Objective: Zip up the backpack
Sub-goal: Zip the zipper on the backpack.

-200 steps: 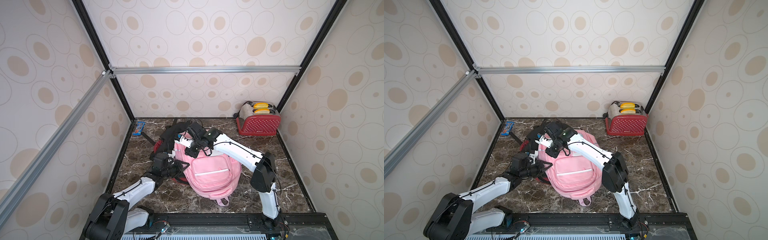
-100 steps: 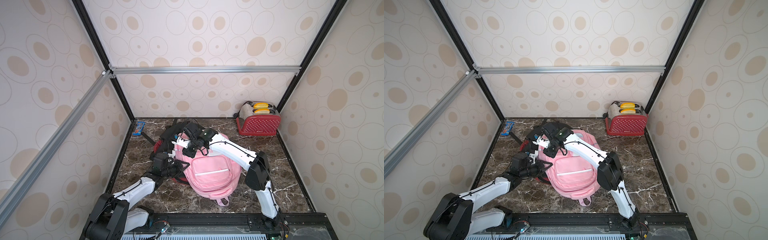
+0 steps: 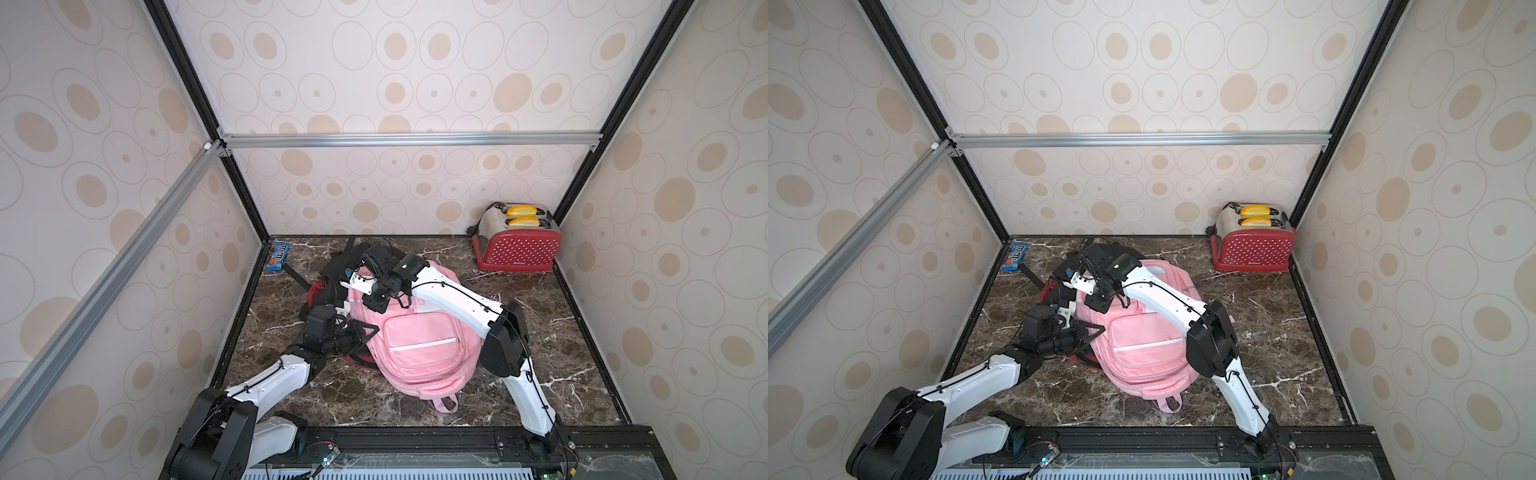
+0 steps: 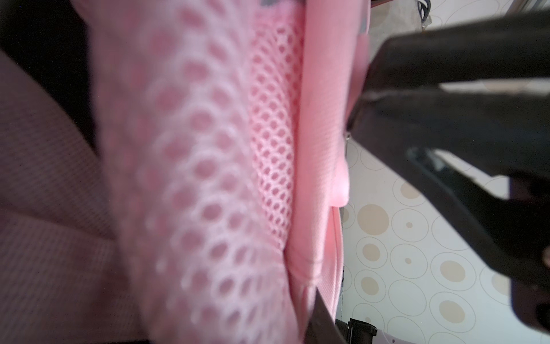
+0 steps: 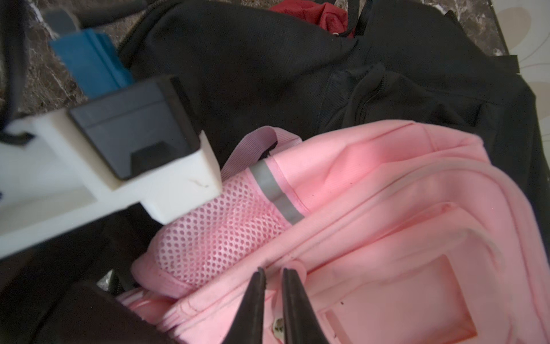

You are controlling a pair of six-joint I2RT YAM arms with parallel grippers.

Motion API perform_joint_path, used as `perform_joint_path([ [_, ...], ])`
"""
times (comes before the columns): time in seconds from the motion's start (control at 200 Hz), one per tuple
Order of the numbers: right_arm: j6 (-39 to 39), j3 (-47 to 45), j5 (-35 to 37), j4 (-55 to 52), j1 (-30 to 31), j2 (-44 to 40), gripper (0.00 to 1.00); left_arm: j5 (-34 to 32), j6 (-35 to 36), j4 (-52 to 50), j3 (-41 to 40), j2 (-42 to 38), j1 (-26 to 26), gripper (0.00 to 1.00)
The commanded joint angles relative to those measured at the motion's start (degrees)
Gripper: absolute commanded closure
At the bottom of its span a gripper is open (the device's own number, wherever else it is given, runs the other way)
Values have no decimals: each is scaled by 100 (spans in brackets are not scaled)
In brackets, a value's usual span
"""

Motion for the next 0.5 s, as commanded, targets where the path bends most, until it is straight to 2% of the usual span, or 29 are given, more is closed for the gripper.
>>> perform_joint_path([
  [0.0,-64,83,64,-122,-12,209,89,211,32,462,152,-243,-25,100],
  [0.18,-56,37,-2,-111,-46,201,96,197,32,445,152,-267,-12,100],
  [0.225,-31,54,-45,-129,-49,203,93,196,41,436,154,-260,-17,100],
  [0.285,2,71,-75,-153,-48,187,83,190,41,427,165,-252,-23,100],
  [0.376,30,54,-28,-149,-46,159,74,194,34,434,165,-237,-19,100],
  [0.496,32,-2,136,-132,-45,168,72,211,32,428,180,-263,-18,100],
])
